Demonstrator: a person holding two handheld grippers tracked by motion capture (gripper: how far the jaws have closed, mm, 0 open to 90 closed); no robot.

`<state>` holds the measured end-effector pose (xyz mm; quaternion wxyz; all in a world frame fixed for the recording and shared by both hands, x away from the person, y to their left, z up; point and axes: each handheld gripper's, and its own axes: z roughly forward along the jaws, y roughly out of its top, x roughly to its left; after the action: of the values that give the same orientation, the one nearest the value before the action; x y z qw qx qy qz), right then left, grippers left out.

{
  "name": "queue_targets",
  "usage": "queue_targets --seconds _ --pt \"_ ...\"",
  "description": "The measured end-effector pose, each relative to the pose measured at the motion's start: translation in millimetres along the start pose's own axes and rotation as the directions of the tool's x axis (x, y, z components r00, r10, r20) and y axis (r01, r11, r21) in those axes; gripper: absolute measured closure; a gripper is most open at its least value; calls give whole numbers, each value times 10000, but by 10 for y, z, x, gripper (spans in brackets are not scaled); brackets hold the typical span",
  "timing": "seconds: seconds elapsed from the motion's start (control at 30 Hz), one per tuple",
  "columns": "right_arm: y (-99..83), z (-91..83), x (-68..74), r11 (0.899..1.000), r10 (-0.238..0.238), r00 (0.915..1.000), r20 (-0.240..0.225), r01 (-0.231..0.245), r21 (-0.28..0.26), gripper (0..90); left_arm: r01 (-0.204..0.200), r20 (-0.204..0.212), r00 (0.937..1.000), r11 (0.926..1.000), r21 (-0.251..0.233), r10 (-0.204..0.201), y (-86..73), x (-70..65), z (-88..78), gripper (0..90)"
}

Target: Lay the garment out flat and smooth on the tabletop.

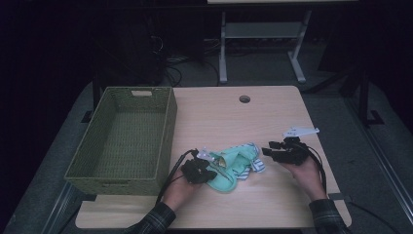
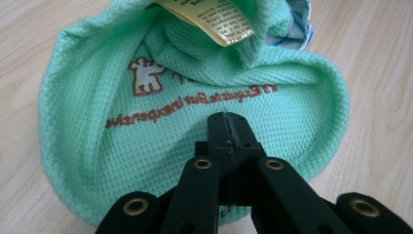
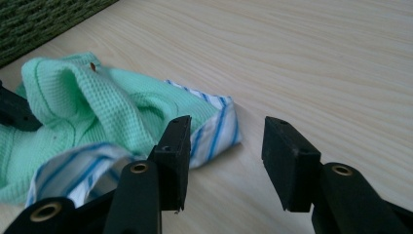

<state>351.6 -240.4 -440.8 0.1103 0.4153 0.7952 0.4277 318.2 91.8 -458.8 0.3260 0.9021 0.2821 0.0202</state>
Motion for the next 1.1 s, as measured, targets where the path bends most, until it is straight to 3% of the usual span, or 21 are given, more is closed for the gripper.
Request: queue_targets --seconds 0.3,0.5,0.57,0.63,0.73,0.77,0.8,1.0,1.1 --pt "78 269 11 9997 54 9996 -274 -47 228 568 -38 -55 10000 10000 47 39 1 -7 -2 895" --pt "70 474 73 9964 274 9991 -334 -246 816 604 -56 -59 10000 10000 49 57 3 -8 -1 896" --pt "64 503 88 9955 202 9995 -254 -177 936 617 -39 -34 10000 10000 44 39 2 -4 -1 896" --pt "38 561 121 9914 -205 9998 15 201 1292 683 -35 -42 10000 10000 21 35 1 -5 1 896" --pt "35 567 137 9911 -386 9992 124 367 1276 746 -34 -28 10000 10000 22 34 1 -2 1 896" --pt "37 565 159 9895 -569 9981 235 532 1345 822 -28 -24 10000 10000 21 28 1 0 1 896" --pt "38 561 165 9893 -582 9980 231 545 1356 843 -33 -26 10000 10000 28 33 2 -1 1 896" --pt "90 512 169 9898 -741 9966 374 689 1250 861 -20 -3 10000 10000 31 20 3 0 2 896" --pt "197 427 80 9936 -743 9960 489 698 883 860 -13 -3 10000 10000 29 13 2 1 1 896"
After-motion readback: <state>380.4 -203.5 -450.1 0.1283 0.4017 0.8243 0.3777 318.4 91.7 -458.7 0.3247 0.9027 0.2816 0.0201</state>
